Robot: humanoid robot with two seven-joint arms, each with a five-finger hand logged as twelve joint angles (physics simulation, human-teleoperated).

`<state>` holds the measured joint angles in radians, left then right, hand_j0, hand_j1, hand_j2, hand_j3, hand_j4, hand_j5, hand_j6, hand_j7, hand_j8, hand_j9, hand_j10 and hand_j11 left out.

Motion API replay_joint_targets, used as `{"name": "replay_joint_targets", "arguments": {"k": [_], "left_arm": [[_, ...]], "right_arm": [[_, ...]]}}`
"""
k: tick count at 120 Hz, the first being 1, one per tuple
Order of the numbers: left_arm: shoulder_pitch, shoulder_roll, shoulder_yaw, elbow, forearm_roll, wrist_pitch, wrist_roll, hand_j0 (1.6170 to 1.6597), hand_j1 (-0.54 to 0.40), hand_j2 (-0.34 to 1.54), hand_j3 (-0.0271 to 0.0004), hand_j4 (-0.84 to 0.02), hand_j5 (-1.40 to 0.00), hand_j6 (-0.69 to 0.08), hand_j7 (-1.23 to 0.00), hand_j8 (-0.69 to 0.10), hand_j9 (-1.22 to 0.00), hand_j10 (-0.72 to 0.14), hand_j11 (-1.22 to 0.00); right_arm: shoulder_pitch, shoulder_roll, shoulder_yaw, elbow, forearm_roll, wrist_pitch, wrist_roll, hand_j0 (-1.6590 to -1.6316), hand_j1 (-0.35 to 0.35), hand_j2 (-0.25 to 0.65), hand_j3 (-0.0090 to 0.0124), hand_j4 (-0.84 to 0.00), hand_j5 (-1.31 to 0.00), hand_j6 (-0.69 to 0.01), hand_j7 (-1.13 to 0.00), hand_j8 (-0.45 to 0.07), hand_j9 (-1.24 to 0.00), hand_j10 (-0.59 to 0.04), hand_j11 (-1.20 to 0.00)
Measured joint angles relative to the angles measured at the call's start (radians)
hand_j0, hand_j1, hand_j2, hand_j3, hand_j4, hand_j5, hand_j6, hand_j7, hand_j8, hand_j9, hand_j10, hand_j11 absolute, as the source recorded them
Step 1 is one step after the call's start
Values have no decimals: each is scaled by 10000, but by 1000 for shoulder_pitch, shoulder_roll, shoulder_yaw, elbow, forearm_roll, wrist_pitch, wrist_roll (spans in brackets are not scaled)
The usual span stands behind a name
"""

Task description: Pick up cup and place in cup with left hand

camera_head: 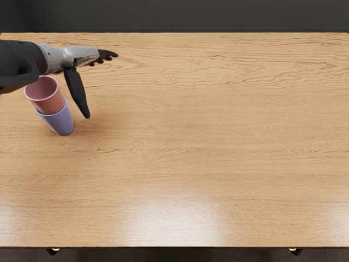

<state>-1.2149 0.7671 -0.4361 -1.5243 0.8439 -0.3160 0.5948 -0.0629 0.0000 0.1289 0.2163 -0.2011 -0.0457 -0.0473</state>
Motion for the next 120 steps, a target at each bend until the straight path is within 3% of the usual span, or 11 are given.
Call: {"name": "replay_joint_targets", "arguments": {"k": [16,32,49,72,83,91,104,120], "left_arm": [[4,6,-24,-2,-102,-66,-77,16580,3465,24,0,-77,-52,-85,-49,-78,-46,-70,-45],[29,12,-63,-31,-192,-183,-109,16580,3481,17,0,-52,-29,-61,-27,-55,-25,-46,-24],[72,96,-96,-80,-253,-262,-118,16581,3489,11,0,-38,-16,-46,-14,-42,-13,-33,-12],[128,244,-126,-134,-362,-290,-120,16581,3492,9,0,-34,-9,-42,-7,-39,-6,-29,-5],[193,261,-149,-143,-396,-293,-120,16580,3492,9,0,-34,-8,-43,-6,-39,-4,-29,-3],[225,274,-175,-146,-411,-294,-119,16580,3491,7,0,-39,-8,-49,-5,-45,-4,-33,-2],[256,414,-193,-121,-508,-295,-115,16580,3491,7,0,-39,-7,-49,-5,-46,-3,-34,-1],[300,419,-195,-73,-583,-296,-113,16580,3491,5,0,-45,-7,-56,-5,-53,-2,-41,0]], "right_arm": [[0,0,0,0,0,0,0,-16581,-3204,-48,0,-239,-310,-239,-310,-239,-310,-239,-310],[-1,0,0,0,0,0,1,-16581,-3204,-49,0,-240,-311,-240,-311,-239,-311,-239,-311],[-1,0,0,0,0,0,1,-16581,-3203,-48,0,-240,-311,-240,-311,-240,-311,-239,-311],[0,0,1,0,0,0,1,-16581,-3203,-49,0,-240,-311,-240,-311,-239,-311,-239,-311],[0,0,1,0,0,0,1,-16581,-3203,-49,0,-240,-311,-240,-311,-239,-311,-239,-311],[0,0,1,0,0,0,1,-16581,-3203,-48,0,-240,-311,-240,-311,-240,-311,-239,-311],[0,0,1,0,0,0,0,-16581,-3203,-48,0,-240,-311,-240,-311,-240,-311,-239,-311],[4,0,0,0,0,0,0,-16581,-3203,-48,0,-240,-311,-240,-311,-240,-311,-239,-311]]}}
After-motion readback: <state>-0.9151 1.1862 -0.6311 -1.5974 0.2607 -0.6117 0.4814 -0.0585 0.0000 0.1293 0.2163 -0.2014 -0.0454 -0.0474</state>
